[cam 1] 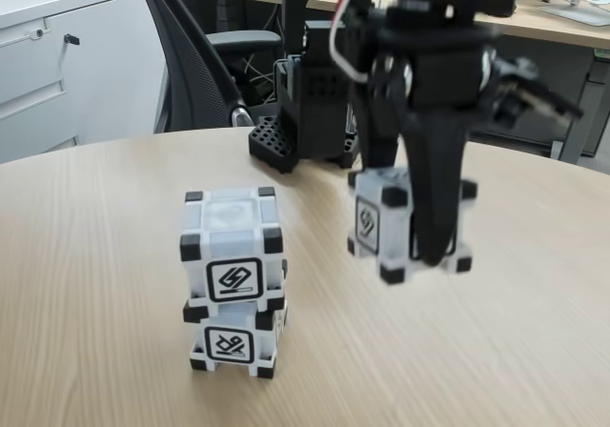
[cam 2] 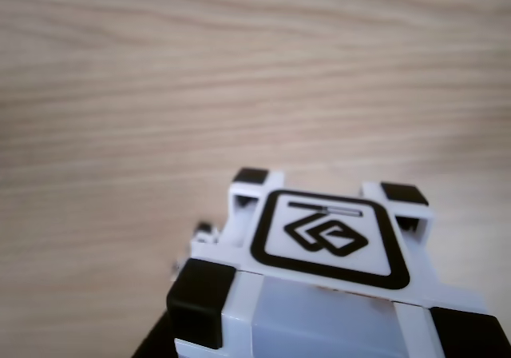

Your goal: Stack cubes from left to right.

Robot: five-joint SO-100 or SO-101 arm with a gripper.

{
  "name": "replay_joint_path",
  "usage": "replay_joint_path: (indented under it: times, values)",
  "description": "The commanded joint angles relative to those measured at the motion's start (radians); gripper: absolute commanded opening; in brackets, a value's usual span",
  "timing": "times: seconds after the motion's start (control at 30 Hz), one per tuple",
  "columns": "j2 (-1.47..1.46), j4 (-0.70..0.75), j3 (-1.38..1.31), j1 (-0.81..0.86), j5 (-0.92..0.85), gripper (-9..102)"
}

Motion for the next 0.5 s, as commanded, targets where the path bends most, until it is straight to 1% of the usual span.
replay_joint_path:
  times: [0.0,0.13,0.33,0.47]
  values:
    - [0.109,0.003,-0.035,-0.006,0.018,0]
    - [0.176,0.008,-0.035,-0.006,0.023,0]
    - [0.225,0.106,-0.035,0.009,0.023,0]
    - [0.227,0.140,-0.035,0.009,0.018,0]
